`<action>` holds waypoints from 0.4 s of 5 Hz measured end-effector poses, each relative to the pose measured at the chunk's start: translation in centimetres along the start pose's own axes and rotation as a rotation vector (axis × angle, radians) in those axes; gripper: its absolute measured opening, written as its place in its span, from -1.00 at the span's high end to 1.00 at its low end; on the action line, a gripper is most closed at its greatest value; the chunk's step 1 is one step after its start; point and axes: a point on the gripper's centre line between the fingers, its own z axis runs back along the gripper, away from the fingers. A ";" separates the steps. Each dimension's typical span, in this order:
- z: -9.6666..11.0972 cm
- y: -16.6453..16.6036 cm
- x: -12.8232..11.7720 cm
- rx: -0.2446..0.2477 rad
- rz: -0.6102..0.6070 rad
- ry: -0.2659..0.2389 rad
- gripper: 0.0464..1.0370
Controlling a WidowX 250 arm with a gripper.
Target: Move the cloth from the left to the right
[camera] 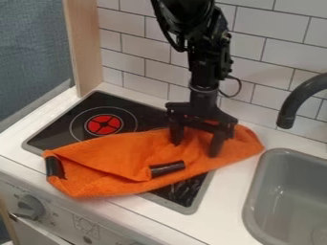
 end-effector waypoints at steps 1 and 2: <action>0.2 0.0 -0.2 0.004 0.010 0.012 -0.92; 1.0 0.3 -0.2 0.021 0.020 0.004 -0.92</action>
